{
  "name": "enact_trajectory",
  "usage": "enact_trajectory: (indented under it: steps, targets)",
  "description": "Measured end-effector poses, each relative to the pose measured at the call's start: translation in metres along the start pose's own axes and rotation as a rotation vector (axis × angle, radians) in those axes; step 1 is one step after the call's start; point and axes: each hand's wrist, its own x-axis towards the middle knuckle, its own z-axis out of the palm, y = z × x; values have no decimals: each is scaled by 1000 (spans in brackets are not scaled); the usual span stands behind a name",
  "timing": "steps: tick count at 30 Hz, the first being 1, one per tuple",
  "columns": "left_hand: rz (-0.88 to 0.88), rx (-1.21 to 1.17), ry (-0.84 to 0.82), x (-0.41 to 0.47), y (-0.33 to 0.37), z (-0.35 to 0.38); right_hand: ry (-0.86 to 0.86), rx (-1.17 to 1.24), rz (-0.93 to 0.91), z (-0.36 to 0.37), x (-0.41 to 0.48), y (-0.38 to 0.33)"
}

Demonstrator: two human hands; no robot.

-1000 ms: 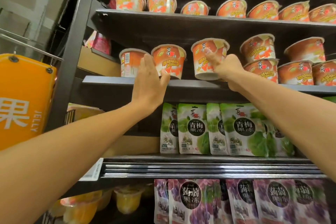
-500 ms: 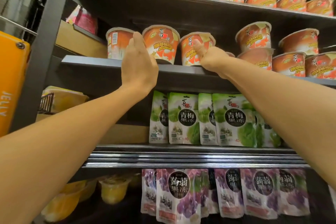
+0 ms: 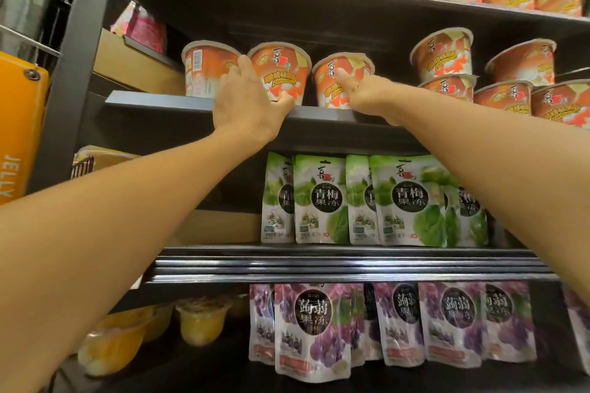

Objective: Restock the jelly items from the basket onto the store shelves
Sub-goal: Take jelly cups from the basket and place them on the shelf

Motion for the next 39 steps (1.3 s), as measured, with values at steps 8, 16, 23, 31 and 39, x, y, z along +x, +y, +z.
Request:
enact_trajectory:
  steps: [8, 16, 23, 31, 39]
  targets:
    - [49, 3, 23, -6, -2, 1, 7, 48, 108, 5, 3, 1]
    - [65, 25, 37, -7, -3, 2, 17, -124, 8, 5, -6, 2]
    - [81, 13, 28, -12, -3, 1, 31, -169, -22, 9, -7, 2]
    - [88, 9, 18, -14, -1, -4, 26, -264, -85, 10, -8, 4]
    - [118, 7, 49, -13, -5, 0, 66, -386, -148, 9, -10, 4]
